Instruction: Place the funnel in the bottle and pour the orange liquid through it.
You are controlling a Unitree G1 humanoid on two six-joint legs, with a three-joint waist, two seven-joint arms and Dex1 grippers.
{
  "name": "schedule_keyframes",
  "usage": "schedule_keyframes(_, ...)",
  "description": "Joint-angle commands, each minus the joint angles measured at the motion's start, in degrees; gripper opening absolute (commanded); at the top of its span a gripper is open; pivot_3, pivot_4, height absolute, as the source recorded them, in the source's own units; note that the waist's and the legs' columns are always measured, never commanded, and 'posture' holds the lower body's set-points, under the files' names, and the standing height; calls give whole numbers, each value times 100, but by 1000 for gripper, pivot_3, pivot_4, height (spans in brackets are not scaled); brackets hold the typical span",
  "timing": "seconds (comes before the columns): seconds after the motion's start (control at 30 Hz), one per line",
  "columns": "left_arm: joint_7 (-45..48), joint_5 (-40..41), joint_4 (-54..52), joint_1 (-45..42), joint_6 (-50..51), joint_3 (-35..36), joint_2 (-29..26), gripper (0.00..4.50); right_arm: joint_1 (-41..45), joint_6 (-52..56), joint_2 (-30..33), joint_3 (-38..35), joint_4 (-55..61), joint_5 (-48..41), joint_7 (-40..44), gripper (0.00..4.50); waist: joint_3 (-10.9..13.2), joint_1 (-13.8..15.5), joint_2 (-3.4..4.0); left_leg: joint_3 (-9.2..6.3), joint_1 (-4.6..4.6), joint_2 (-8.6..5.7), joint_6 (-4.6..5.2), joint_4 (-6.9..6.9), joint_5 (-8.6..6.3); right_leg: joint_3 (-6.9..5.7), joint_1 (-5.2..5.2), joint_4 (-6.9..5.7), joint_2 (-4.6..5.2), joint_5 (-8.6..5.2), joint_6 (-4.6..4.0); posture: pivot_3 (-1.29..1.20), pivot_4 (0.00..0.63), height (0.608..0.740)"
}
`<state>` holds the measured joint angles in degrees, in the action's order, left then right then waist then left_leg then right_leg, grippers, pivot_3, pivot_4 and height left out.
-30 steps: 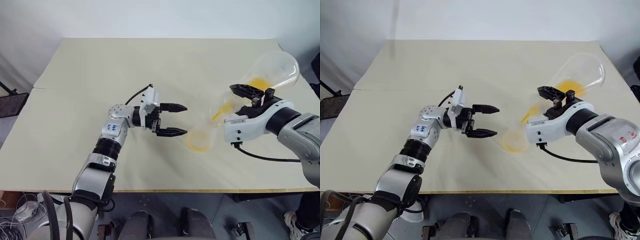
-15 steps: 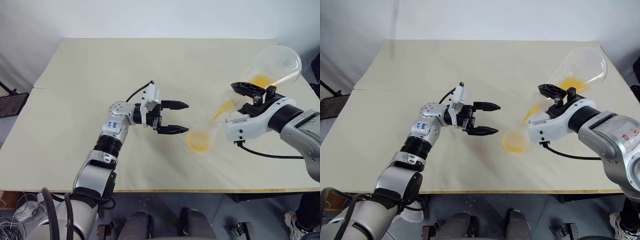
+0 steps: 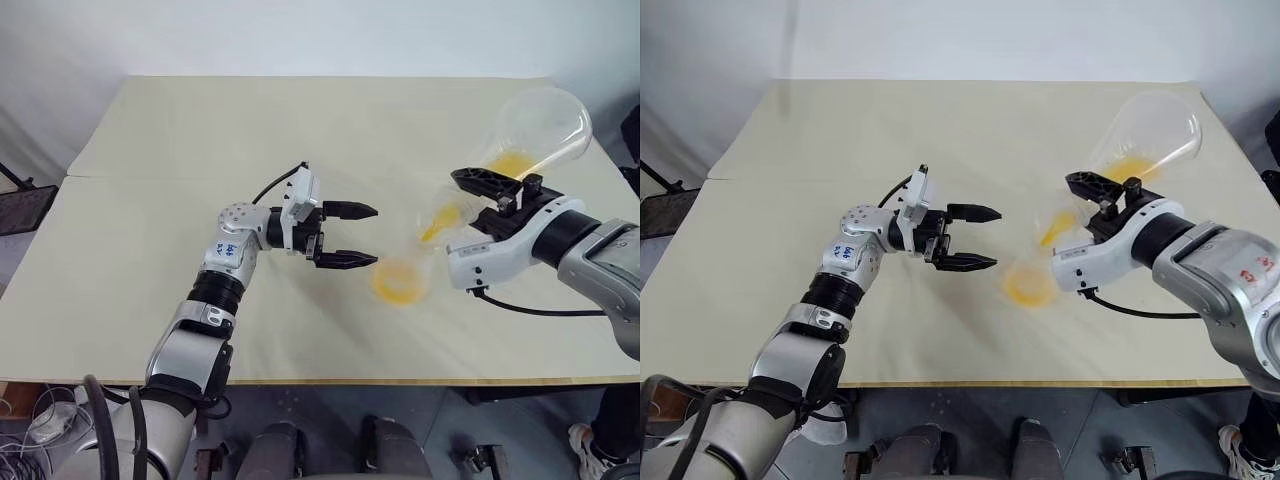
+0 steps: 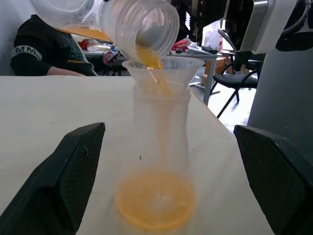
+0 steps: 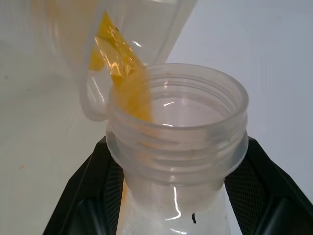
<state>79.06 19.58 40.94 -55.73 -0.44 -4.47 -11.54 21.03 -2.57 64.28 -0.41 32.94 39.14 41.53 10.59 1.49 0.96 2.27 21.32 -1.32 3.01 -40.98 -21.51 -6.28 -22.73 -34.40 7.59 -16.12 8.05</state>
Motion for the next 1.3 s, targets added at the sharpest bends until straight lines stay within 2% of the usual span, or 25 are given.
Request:
schedule_keyframes(0.03,29,12,-184,-50,-30,54,22,4500,161,-110,10,-337,-3,87,-105,2439,0,-1,0,0,0,0,0,0,0,0,0,0,0,0,0,0,150,740)
schedule_keyframes(1.3,23,-18,-22,-178,-68,65,86,4500,299,-797,14,-448,-219,147,-77,2439,0,-1,0,0,0,0,0,0,0,0,0,-1,0,0,0,0,150,740)
